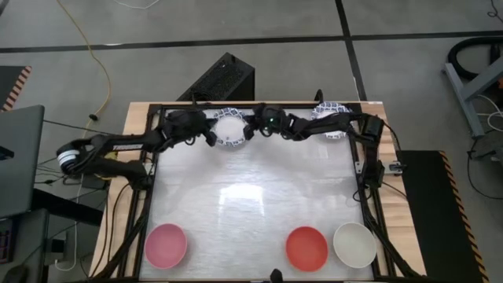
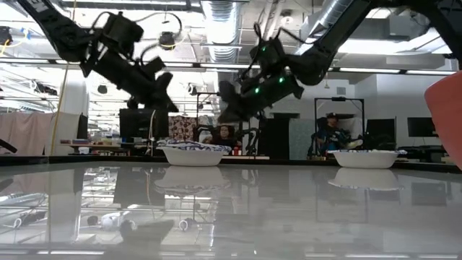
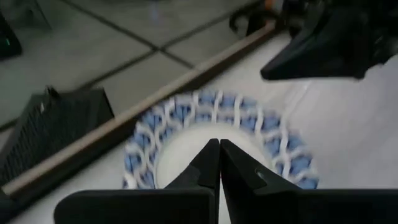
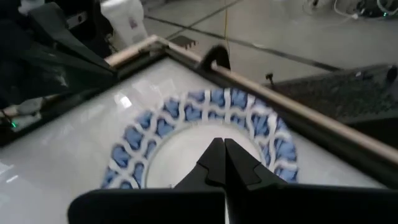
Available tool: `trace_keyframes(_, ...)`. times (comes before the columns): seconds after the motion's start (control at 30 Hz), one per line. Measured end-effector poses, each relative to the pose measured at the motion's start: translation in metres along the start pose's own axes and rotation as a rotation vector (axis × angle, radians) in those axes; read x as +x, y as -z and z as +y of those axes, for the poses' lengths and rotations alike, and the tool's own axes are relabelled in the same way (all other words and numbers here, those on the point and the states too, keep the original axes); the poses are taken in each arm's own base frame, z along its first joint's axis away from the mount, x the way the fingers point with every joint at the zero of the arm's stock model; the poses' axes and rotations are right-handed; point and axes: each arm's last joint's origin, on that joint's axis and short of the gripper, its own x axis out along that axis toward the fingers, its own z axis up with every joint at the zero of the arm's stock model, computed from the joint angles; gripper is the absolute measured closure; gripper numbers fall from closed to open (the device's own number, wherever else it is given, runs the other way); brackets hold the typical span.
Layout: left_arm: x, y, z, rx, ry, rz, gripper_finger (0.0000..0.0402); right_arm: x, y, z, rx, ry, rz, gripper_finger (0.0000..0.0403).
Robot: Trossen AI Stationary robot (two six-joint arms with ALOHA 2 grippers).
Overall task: Nest bowls inside each other
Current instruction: Stack the blue patterned bowl on top of the blue patterned bowl
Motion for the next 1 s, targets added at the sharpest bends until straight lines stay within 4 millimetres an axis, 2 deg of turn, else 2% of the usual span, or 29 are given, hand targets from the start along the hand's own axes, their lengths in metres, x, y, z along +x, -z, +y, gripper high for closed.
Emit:
trace_keyframes(0.23, -0.026, -0.024, 0.000, -0.013, 0.046, -0.131, 0.0401, -0.038, -0.050, -0.005, -0.045, 0.031, -0.035, 0.0368)
trace_keyframes(0.4, -0.039, -0.031, 0.000, -0.022, 0.059, -0.152, 0.0401, -0.074, -0.069, -0.006, -0.153, 0.067, 0.064, 0.0341)
trace_keyframes(0.7, -0.046, -0.028, 0.001, -0.049, 0.056, -0.097, 0.0401, -0.139, -0.077, -0.007, -0.313, 0.131, 0.316, 0.0336)
trace_keyframes(1.0, -0.046, -0.026, -0.001, -0.066, 0.079, -0.075, 0.0401, -0.195, -0.062, -0.012, -0.394, 0.343, 0.626, 0.0335)
